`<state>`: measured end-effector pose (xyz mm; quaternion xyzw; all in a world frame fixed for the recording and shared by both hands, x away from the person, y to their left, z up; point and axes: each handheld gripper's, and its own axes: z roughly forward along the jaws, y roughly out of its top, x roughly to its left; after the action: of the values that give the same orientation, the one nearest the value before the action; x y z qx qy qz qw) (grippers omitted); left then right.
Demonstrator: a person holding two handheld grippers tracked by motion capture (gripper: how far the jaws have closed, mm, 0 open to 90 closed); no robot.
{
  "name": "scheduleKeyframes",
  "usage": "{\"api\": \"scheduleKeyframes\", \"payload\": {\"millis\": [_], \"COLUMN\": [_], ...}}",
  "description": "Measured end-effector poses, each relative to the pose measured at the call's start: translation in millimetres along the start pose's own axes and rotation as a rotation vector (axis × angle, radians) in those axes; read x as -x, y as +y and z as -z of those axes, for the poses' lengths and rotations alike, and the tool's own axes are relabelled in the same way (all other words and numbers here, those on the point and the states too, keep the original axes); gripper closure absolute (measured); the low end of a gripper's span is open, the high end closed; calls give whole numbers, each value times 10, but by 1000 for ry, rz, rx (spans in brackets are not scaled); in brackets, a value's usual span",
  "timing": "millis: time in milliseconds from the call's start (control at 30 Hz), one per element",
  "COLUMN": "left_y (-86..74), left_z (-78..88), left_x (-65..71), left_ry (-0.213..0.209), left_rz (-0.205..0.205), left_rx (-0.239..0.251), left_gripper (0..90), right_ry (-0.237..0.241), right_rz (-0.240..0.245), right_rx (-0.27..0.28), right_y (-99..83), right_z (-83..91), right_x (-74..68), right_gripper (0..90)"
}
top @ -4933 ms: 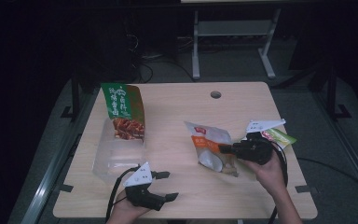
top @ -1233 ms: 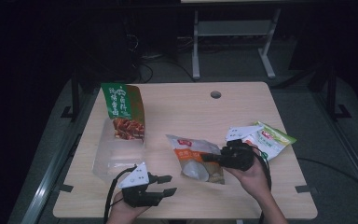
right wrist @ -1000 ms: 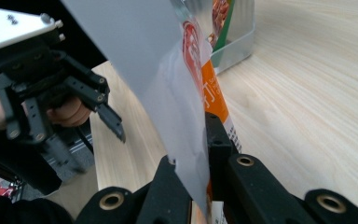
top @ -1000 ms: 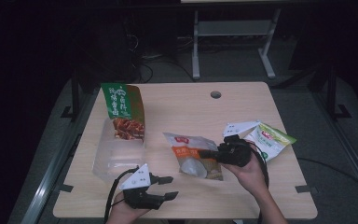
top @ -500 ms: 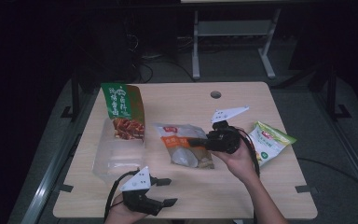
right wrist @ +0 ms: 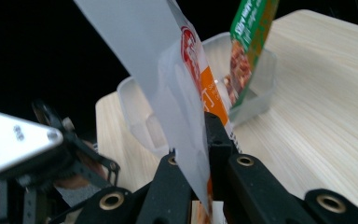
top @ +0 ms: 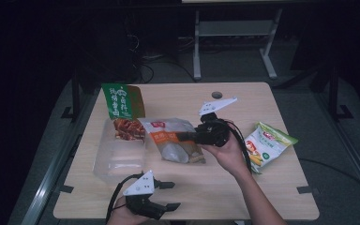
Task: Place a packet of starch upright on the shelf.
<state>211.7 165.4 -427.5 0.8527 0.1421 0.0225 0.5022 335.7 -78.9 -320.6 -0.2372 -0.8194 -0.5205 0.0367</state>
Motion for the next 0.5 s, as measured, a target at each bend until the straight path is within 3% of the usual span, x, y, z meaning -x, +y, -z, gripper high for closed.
{"api": "scheduleKeyframes", "payload": {"millis": [167, 500], "left_y": [-7, -8], "left_z": [-18, -14], "left_x": [-5, -1], "left_ry": [-10, -15], "left_rz": [18, 14], "left_rx": [10, -4], "left_gripper": [349, 350], "right_ry": [24, 65], "right_rz": [15, 29], "right_rx": [6, 23], "right_y": [108, 375], "right_z": [-100, -379], "right_x": [11, -29], "right_gripper": [900, 900]}}
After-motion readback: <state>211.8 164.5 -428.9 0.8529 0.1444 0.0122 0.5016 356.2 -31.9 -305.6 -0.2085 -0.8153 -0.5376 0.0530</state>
